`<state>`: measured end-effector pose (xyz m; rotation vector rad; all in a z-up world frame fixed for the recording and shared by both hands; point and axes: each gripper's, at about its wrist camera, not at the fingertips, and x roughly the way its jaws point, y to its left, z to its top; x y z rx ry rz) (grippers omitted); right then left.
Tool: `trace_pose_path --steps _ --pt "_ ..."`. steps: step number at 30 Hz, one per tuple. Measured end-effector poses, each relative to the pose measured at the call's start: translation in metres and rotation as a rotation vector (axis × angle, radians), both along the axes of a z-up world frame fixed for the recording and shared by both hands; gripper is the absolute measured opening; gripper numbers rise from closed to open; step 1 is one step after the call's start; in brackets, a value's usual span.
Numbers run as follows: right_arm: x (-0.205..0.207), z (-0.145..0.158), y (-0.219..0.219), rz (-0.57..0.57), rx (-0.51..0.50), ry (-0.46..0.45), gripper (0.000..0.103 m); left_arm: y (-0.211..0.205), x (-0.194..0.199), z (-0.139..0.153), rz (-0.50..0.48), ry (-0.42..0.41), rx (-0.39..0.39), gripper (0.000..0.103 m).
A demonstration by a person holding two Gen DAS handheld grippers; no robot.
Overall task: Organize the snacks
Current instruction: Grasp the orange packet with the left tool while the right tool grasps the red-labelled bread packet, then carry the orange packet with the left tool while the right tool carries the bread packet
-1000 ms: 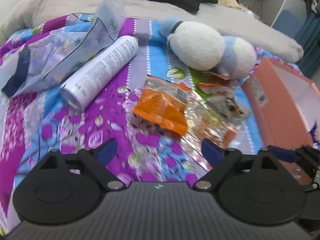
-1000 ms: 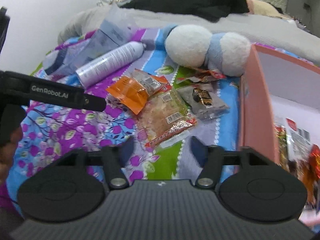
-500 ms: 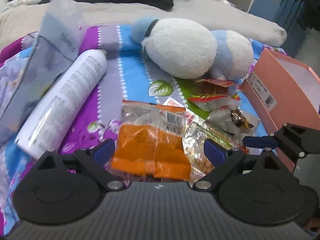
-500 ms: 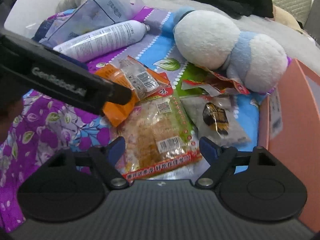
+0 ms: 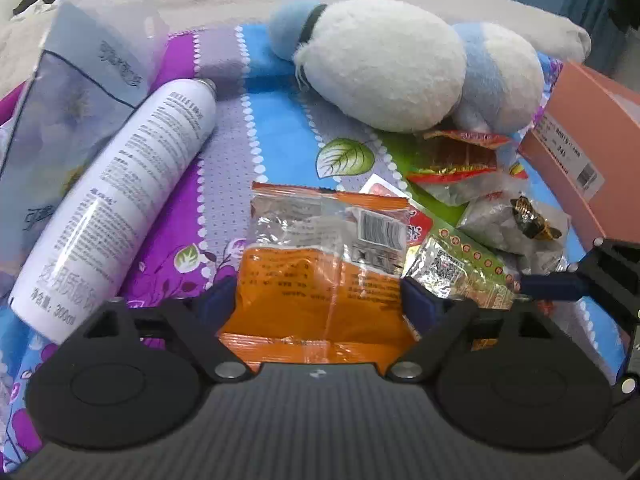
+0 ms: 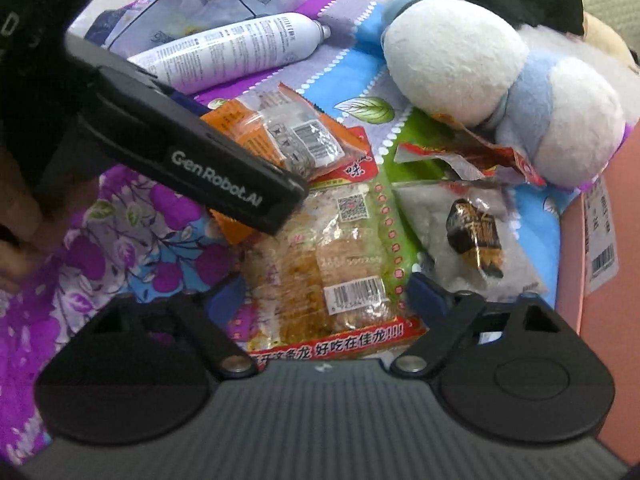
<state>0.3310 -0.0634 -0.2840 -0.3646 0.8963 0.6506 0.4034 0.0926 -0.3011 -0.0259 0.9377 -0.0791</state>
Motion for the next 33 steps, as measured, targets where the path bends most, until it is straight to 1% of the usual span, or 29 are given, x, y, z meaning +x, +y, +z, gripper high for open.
trace_pose_path --steps 2,3,4,7,12,19,22,24,25,29,33 --pt "-0.002 0.003 0.000 0.005 -0.001 -0.002 0.074 0.002 -0.002 0.002 0.007 0.000 -0.015 0.084" --pt "-0.003 0.004 0.000 0.004 0.000 0.002 0.067 0.002 -0.001 0.003 0.013 0.000 -0.017 0.083" --pt "-0.004 0.005 0.000 0.003 -0.002 -0.001 0.063 0.002 -0.004 0.005 0.020 -0.002 -0.019 0.083" --pt "-0.009 0.010 -0.002 0.009 0.001 0.008 0.055 0.003 -0.012 0.012 0.039 -0.005 -0.033 0.083" --pt "-0.024 0.020 -0.004 0.009 -0.007 -0.002 0.054 0.003 -0.031 0.030 0.081 -0.020 -0.047 0.083" --pt "-0.053 0.032 -0.018 -0.016 -0.005 0.016 0.054 0.002 -0.069 0.054 0.128 -0.023 -0.081 0.083" --pt "-0.068 0.040 -0.026 -0.037 0.005 0.027 0.054 0.003 -0.090 0.062 0.134 -0.009 -0.100 0.083" --pt "-0.078 0.044 -0.033 -0.052 0.011 0.033 0.054 0.007 -0.108 0.068 0.143 -0.004 -0.143 0.083" --pt "-0.084 0.047 -0.037 -0.058 0.016 0.035 0.054 0.008 -0.117 0.070 0.153 -0.007 -0.152 0.083" --pt "-0.109 0.057 -0.053 -0.098 0.041 0.051 0.054 -0.002 -0.155 0.078 0.149 -0.007 -0.138 0.083" --pt "-0.132 0.061 -0.065 -0.151 0.061 0.058 0.054 -0.012 -0.187 0.076 0.167 0.000 -0.178 0.083"
